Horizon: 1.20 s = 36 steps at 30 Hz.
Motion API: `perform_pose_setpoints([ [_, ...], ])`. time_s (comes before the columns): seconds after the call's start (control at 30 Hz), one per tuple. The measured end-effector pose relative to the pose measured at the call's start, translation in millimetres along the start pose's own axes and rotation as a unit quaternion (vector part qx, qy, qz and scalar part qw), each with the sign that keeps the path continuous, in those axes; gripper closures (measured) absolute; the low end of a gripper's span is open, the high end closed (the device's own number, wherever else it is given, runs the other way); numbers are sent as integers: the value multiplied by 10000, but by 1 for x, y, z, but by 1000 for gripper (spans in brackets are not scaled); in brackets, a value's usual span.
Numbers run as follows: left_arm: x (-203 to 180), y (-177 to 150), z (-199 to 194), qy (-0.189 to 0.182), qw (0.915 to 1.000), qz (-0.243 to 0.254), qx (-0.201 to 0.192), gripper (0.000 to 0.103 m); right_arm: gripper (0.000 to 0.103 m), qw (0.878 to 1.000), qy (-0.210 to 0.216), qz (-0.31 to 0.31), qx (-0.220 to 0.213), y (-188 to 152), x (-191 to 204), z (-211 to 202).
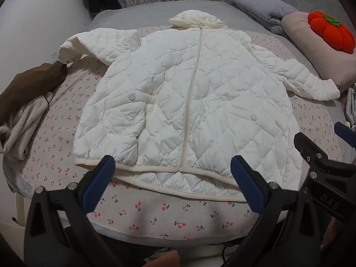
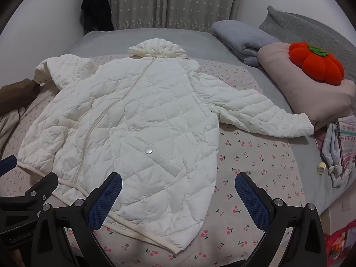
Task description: Fold large clothes
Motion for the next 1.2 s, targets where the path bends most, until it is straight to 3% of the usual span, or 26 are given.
perform_pose_setpoints([
  [1.2,14,6,2,148,9998,-62,-125,0,0,9999,95,33,11,-1,5,-2],
])
Point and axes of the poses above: each gripper's, at about its wrist camera, not at the fingertips, and z roughly the way its jaws point, x to its left, y to its top, the point moved 10 cm from there along z, roughly the way its jaws point, and after that the axes turned 12 degrees about y, right-handed, at the moved point
